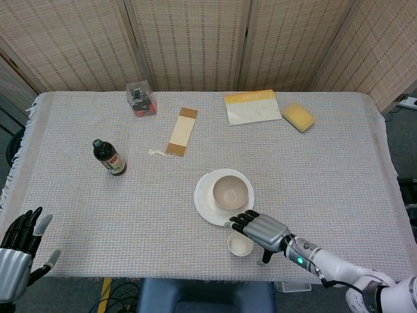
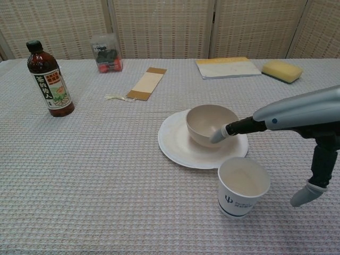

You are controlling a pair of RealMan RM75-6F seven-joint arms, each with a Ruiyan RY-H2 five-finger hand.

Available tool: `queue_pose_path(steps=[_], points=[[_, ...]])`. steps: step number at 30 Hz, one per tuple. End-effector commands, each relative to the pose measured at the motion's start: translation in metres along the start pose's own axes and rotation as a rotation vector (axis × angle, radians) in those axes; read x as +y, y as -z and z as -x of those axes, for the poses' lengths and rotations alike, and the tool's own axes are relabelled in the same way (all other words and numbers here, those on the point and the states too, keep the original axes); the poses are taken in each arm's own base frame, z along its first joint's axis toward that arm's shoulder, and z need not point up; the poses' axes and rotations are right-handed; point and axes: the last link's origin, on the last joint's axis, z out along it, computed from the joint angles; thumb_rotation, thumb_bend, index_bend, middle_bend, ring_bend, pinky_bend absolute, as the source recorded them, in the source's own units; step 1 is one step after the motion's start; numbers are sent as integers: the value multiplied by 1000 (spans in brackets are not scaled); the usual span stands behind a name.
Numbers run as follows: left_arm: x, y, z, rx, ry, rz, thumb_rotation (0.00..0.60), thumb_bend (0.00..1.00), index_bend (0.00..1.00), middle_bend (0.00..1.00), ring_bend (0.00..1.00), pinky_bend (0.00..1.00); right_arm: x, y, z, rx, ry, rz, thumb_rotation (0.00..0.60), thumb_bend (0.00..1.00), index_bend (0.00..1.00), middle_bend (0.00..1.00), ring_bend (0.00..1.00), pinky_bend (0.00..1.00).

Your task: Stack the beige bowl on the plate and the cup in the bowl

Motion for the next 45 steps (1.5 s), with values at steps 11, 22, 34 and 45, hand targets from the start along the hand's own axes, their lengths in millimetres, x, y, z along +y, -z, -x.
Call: queue_pose_path(steps=[11,22,34,45], points=[[0,0,0,-2,0,1,600,314,37,0,0,157,2,-4,23,53,62,8,600,128,0,0,0,0],[0,1,-1,2,4,2,600,314,37,0,0,156,-1,-20,24,85,39,-8,600,154,85,0,0,0],[-1,3,-4,16,7,2,600,314,31,0,0,157,-4,-23,25,92,51,-11,600,216,243,0,0,0],[0,5,-5,20,2,1,600,314,30,0,0,156,-3,-19,19,135,42,-1,600,264,341,13,0,0]])
